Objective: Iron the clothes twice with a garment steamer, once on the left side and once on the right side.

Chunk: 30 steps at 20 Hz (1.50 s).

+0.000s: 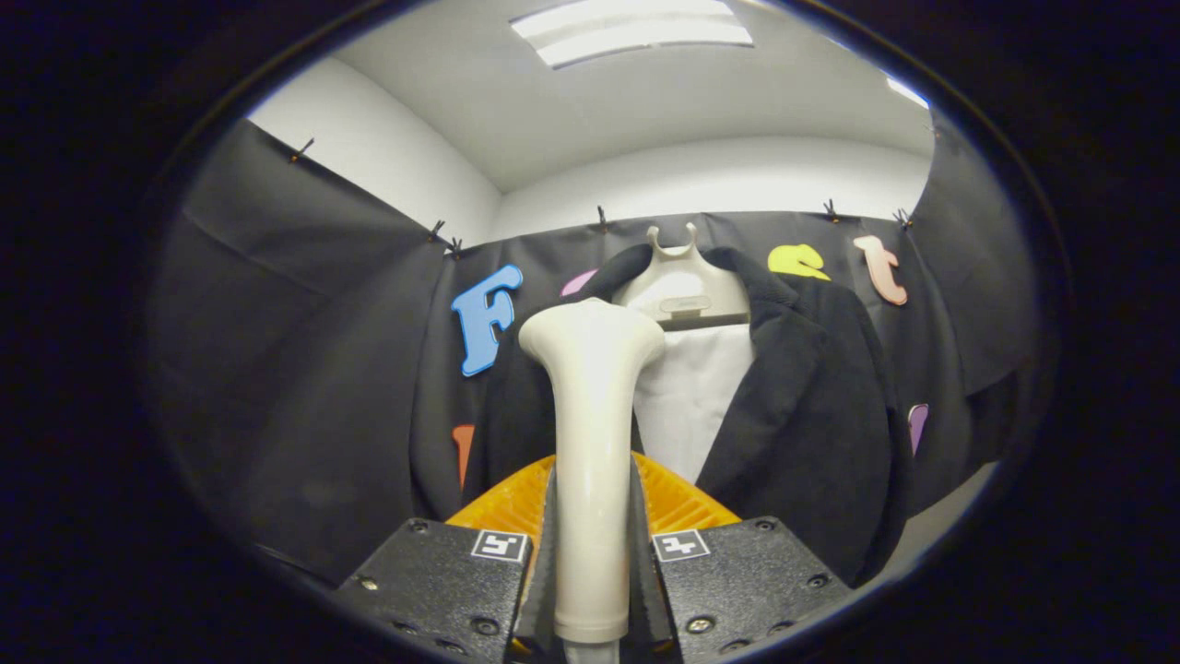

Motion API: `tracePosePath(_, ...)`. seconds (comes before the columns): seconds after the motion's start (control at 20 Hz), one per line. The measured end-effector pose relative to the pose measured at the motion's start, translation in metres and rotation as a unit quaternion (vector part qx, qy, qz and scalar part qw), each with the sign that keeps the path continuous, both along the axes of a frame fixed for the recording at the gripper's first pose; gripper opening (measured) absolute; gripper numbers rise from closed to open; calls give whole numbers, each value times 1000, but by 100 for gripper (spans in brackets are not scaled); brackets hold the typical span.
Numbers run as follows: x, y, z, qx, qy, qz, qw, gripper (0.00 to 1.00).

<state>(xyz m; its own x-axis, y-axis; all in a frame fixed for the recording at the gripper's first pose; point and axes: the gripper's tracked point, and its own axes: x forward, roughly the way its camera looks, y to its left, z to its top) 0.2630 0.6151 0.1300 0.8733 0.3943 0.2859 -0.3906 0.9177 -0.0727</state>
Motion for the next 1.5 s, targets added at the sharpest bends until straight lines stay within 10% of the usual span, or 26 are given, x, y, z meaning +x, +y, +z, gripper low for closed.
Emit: tracePosePath(1.5,-49,-38,-164,-105,123,-8,987,36)
